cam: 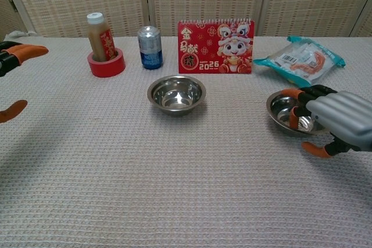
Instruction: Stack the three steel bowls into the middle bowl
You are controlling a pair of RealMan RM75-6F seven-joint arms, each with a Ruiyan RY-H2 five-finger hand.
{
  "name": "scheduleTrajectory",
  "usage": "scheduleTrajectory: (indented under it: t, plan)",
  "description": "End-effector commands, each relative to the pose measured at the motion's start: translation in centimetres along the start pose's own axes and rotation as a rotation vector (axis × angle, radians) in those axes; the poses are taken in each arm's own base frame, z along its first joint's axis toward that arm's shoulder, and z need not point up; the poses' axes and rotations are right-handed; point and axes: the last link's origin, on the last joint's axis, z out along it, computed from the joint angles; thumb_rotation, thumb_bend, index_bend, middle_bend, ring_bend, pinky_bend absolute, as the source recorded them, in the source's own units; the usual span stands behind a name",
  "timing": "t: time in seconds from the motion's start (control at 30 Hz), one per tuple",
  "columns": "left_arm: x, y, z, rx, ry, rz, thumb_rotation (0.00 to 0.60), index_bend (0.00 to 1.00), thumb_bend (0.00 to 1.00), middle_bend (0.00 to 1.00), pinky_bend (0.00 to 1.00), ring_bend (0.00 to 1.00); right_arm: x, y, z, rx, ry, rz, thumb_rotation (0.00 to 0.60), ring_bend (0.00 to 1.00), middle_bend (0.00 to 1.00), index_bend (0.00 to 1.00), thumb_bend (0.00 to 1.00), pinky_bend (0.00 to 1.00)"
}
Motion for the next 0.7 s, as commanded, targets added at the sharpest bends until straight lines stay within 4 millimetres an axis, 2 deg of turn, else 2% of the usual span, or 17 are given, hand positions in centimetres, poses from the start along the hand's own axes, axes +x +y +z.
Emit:
scheduleTrajectory:
  t: [0.03, 0.13, 0.43, 0.57, 0.7]
  plan:
    - [0.3, -1.0, -0.2, 0.021, 0.007, -0.001, 0.6, 0.0, 0.43, 0.0, 0.11, 0.0, -0.3, -0.8, 1.0, 0.006, 0.011, 0.008, 0.6, 0.0, 0.0, 0.58, 0.34, 0.0]
    - [0.8, -1.8, -0.5, 0.037, 0.021, -0.006, 0.6, 0.0, 0.43, 0.0, 0.11, 0.0, -0.3, -1.4, 1.0, 0.014, 0.04, 0.018, 0.6, 0.0, 0.0, 0.63, 0.38, 0.0]
    - [1.5, -3.1, -1.1, 0.069, 0.044, -0.015, 0.6, 0.0, 0.43, 0.0, 0.11, 0.0, 2.4, -3.7, 1.3, 0.067, 0.18, 0.032, 0.6, 0.0, 0.01, 0.65, 0.39, 0.0]
    - [1.9, -3.8, -1.4, 0.085, 0.049, -0.016, 0.6, 0.0, 0.43, 0.0, 0.11, 0.0, 4.6, -5.9, 2.9, 0.115, 0.244, 0.048, 0.6, 0.0, 0.01, 0.65, 0.39, 0.0]
    - [2.2, -4.3, -1.3, 0.099, 0.05, -0.018, 0.6, 0.0, 0.44, 0.0, 0.11, 0.0, 6.2, -8.3, 5.6, 0.151, 0.263, 0.059, 0.6, 0.0, 0.01, 0.64, 0.39, 0.0]
